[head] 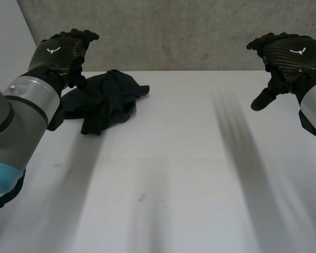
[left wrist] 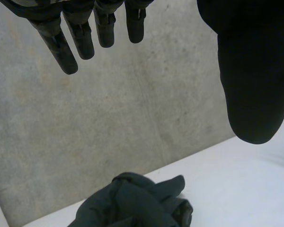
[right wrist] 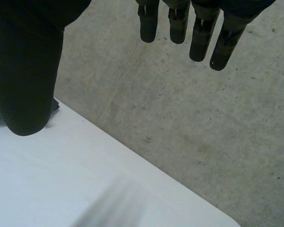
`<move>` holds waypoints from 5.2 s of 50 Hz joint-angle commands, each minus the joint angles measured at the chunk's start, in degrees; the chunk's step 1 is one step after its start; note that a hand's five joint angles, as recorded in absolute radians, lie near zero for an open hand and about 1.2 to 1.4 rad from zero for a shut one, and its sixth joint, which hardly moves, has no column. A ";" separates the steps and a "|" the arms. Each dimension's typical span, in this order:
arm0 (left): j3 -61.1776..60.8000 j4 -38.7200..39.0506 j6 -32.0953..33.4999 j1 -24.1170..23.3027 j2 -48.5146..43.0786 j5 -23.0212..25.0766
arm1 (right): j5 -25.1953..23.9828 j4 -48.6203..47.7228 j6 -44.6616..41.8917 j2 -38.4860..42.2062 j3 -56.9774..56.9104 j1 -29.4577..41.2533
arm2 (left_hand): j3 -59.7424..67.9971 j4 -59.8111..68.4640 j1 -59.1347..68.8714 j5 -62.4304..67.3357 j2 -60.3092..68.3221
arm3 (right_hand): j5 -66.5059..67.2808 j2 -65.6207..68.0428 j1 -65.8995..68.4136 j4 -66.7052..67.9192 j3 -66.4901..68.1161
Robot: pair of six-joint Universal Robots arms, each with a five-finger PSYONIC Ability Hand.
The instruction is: Fold the shorts.
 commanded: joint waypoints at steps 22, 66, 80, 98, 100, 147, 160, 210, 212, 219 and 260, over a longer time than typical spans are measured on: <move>39.87 2.45 31.86 7.79 -51.65 6.02 | -0.82 -0.06 -7.45 2.84 1.06 2.87 | 5.20 4.22 6.67 3.54 6.06 | -3.02 -0.33 1.62 -3.14 -1.90; -16.54 -4.58 16.85 -10.41 3.27 23.15 | -8.03 1.61 -10.53 6.26 -2.37 0.32 | 50.21 49.23 51.69 48.55 51.07 | -3.02 -0.33 1.62 -3.14 -1.90; -13.11 -4.23 11.58 1.46 5.38 16.74 | -14.53 2.93 -12.28 16.28 -7.02 0.94 | 6.90 5.92 8.38 5.24 7.76 | -3.02 -0.33 1.62 -3.14 -1.90; -16.89 -2.66 5.51 3.84 4.33 9.79 | -14.10 3.89 -13.43 20.16 -16.17 7.88 | 2.39 1.41 3.87 0.73 3.25 | -3.02 -0.33 1.62 -3.14 -1.90; -16.19 -1.42 5.69 3.83 2.92 9.79 | -13.83 4.42 -13.34 20.07 -15.64 7.97 | 1.69 0.71 3.16 0.03 2.55 | -3.02 -0.33 1.62 -3.14 -1.90; 24.86 3.15 22.65 11.22 -25.22 -5.59 | -12.95 4.86 -13.87 12.24 3.87 3.75 | 69.29 68.31 70.76 67.62 70.14 | -3.02 -0.33 1.62 -3.14 -1.90; 22.58 9.04 21.16 -11.70 -23.18 2.92 | -6.03 2.85 -12.03 12.25 2.82 -0.10 | 69.29 68.31 70.76 67.62 70.14 | -3.02 -0.33 1.62 -3.14 -1.90; -8.45 -0.28 2.71 -16.47 -5.87 0.57 | -22.09 1.70 -43.39 25.77 -5.88 -9.52 | 2.70 1.72 4.17 1.03 3.55 | 5.81 8.50 10.45 5.69 6.93; -7.57 -0.10 1.56 -16.47 -8.59 -1.97 | -22.79 1.53 -44.63 28.76 -6.94 -9.52 | 2.70 1.72 4.17 1.03 3.55 | 7.49 10.18 12.13 7.36 8.61; -1.70 0.16 1.12 -15.86 -15.88 -10.14 | -25.43 0.47 -50.34 34.30 -9.31 -9.26 | 2.70 1.72 4.17 1.03 3.55 | 9.68 12.37 14.32 9.56 10.80; 31.36 10.09 12.80 -4.61 -36.37 -10.60 | -37.56 14.00 -31.72 23.33 -1.58 -5.92 | 69.29 68.31 70.76 67.62 70.14 | 66.98 69.67 71.62 66.86 68.10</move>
